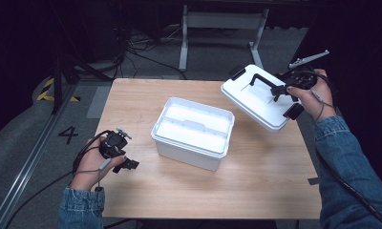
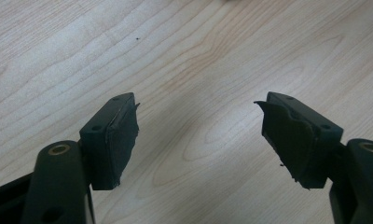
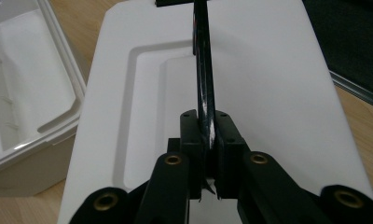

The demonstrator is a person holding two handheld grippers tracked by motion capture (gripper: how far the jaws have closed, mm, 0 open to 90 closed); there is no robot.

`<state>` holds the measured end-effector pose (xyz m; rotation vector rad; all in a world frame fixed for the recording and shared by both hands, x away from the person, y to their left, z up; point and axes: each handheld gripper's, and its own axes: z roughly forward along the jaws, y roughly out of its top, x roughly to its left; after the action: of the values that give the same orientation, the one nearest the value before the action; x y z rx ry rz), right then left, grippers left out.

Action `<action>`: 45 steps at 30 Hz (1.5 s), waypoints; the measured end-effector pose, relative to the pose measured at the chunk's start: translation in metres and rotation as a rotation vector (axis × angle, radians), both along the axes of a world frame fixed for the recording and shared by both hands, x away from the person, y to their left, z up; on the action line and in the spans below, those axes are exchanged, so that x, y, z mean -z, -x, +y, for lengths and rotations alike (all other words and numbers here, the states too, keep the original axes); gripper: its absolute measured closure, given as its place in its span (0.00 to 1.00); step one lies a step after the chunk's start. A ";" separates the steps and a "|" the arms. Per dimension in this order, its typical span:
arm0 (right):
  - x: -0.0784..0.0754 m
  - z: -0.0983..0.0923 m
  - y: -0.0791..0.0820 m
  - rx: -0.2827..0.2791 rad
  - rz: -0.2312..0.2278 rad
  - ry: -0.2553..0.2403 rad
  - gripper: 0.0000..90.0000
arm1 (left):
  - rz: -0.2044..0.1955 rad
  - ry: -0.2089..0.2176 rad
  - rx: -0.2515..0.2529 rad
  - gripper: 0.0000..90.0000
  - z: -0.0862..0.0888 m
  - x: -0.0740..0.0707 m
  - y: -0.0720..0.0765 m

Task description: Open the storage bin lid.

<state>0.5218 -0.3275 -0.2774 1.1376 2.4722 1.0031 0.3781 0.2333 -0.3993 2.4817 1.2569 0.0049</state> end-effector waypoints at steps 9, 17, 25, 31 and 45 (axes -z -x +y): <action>0.024 -0.003 -0.008 0.022 0.021 -0.001 0.94 | 0.003 -0.002 0.005 0.31 -0.001 0.001 0.000; 0.048 -0.007 -0.012 0.046 0.040 -0.014 0.94 | 0.002 -0.006 0.011 0.31 -0.001 0.001 0.000; 0.071 -0.006 -0.014 0.048 0.053 -0.026 0.94 | 0.007 -0.006 0.009 0.31 -0.001 0.001 0.000; 0.086 -0.005 -0.015 0.048 0.067 -0.028 0.94 | 0.010 -0.006 0.010 0.31 -0.002 0.002 0.000; 0.111 -0.005 -0.016 0.053 0.101 -0.034 0.94 | 0.010 -0.012 0.019 0.31 -0.001 0.002 0.000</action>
<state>0.5373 -0.3323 -0.3882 1.2872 2.4965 0.9994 0.3783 0.2321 -0.4011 2.5064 1.2414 -0.0045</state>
